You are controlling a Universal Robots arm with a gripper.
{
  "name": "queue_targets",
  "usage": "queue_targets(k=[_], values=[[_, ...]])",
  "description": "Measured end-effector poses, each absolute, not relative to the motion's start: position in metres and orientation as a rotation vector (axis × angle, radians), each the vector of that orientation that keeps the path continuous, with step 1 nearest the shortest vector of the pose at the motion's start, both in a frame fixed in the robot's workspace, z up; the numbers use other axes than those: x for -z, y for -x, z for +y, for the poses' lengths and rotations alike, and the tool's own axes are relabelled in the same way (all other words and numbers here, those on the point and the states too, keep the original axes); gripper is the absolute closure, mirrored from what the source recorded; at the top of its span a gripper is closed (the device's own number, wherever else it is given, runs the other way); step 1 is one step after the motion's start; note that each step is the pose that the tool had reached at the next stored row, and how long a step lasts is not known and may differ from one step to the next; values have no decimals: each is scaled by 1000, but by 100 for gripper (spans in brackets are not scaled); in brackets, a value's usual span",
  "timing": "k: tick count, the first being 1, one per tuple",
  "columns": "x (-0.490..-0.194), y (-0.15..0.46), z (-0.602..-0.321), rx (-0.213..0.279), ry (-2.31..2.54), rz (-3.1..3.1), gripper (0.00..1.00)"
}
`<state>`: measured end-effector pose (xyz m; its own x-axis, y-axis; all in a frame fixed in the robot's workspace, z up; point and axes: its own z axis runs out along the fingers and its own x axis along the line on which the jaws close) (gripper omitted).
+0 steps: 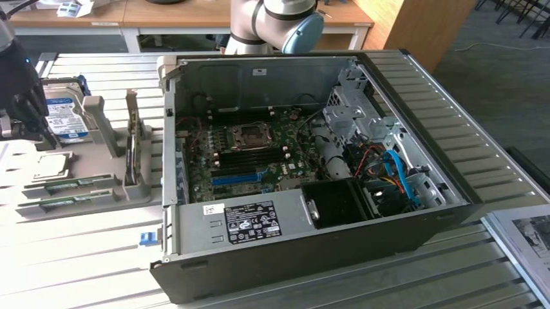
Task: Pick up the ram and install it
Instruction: 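Pick up the ram and move it above insertion slot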
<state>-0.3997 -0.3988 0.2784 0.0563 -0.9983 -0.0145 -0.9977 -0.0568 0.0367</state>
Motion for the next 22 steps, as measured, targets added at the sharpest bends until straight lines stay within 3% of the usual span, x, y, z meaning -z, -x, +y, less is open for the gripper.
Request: queue_targets(k=[3, 8, 22], values=[[-278, 400, -399, 56, -2271, -2146, 89], [-278, 400, -399, 56, -2271, -2146, 71], [-278, 400, -413, 56, -2271, -2146, 71]])
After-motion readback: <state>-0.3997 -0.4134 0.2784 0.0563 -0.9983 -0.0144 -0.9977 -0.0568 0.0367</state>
